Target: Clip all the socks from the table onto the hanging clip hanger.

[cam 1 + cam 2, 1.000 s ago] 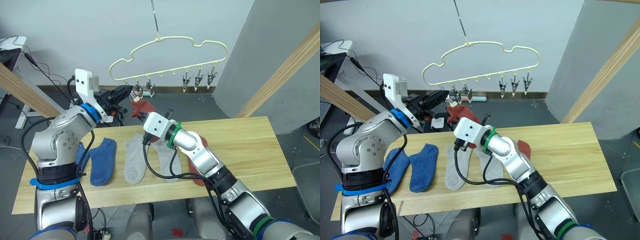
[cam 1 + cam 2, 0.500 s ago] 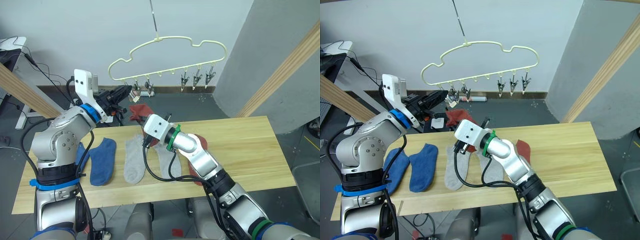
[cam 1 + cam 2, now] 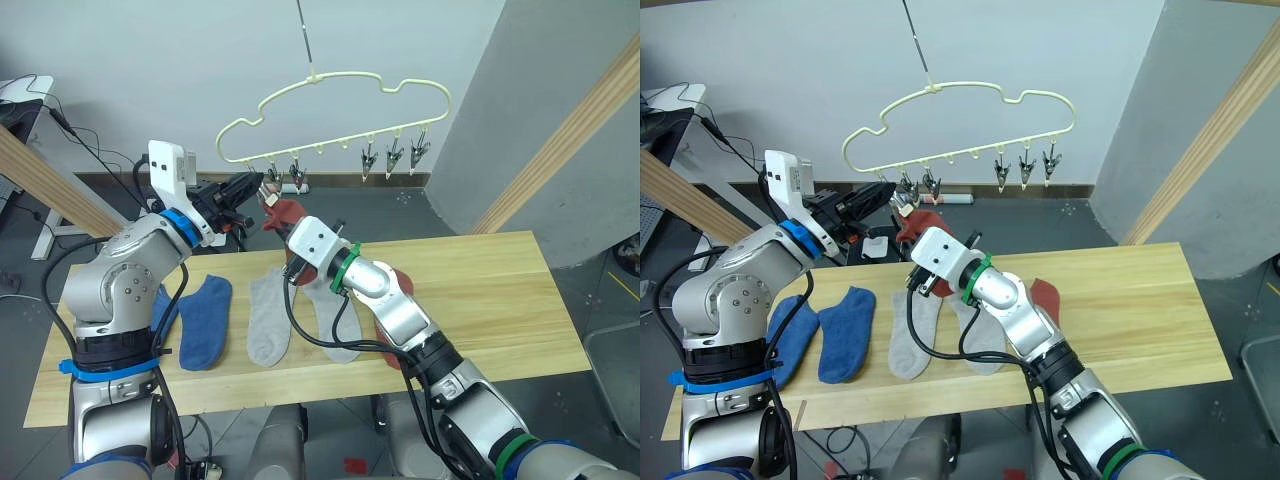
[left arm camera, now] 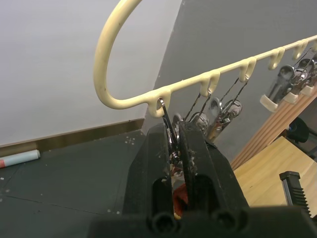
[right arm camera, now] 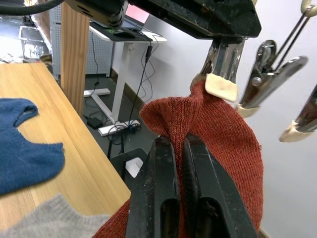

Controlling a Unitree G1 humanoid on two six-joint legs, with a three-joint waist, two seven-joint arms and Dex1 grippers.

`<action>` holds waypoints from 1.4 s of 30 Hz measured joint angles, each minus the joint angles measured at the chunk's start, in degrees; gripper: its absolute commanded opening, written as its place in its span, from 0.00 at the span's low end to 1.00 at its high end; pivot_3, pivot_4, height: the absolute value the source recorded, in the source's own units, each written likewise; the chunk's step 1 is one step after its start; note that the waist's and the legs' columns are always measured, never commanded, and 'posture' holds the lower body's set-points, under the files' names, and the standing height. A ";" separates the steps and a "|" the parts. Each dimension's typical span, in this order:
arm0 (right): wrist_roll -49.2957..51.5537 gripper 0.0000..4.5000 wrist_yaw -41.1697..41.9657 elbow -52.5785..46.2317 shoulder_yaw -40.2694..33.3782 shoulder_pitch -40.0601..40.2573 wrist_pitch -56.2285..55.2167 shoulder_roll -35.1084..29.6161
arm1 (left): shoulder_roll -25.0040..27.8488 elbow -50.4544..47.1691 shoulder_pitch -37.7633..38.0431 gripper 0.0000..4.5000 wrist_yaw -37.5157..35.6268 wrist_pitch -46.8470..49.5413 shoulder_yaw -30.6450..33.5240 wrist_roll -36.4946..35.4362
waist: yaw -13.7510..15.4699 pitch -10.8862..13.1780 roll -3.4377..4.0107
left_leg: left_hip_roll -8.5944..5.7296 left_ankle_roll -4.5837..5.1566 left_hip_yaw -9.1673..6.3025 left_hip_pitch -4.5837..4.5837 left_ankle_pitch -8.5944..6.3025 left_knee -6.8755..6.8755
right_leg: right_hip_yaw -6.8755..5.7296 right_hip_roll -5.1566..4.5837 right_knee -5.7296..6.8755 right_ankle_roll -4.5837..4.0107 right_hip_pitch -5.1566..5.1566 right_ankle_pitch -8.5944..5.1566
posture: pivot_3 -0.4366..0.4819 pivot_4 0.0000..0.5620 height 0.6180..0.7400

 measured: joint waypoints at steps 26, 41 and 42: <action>1.06 0.10 -0.46 2.97 -0.92 -2.08 -2.49 1.87 | 0.33 -1.34 0.98 0.46 0.03 1.24 1.28 -1.49 | -0.02 -0.02 -0.03 | 0.02 -0.03 0.02 0.03 0.02 0.02 | 0.00 0.00 0.07 -0.09 -0.02 0.05 | 0.33 0.55 1.00; 3.13 0.55 12.39 -16.07 1.08 7.39 10.42 -9.02 | 1.46 -3.63 7.68 0.46 -0.19 -16.05 -3.60 12.71 | 0.56 -0.03 -0.03 | 0.02 -0.02 0.05 0.01 0.01 0.00 | 0.02 0.00 0.01 -0.10 -0.03 0.06 | 0.30 0.57 1.00; 3.76 0.55 13.85 -19.91 0.92 8.64 12.55 -10.82 | 1.37 -3.66 8.48 0.46 0.00 -18.89 -4.06 14.70 | 0.61 -0.03 -0.03 | 0.02 -0.01 0.06 0.00 0.01 0.01 | 0.03 0.00 0.01 -0.11 -0.04 0.07 | 0.29 0.57 1.00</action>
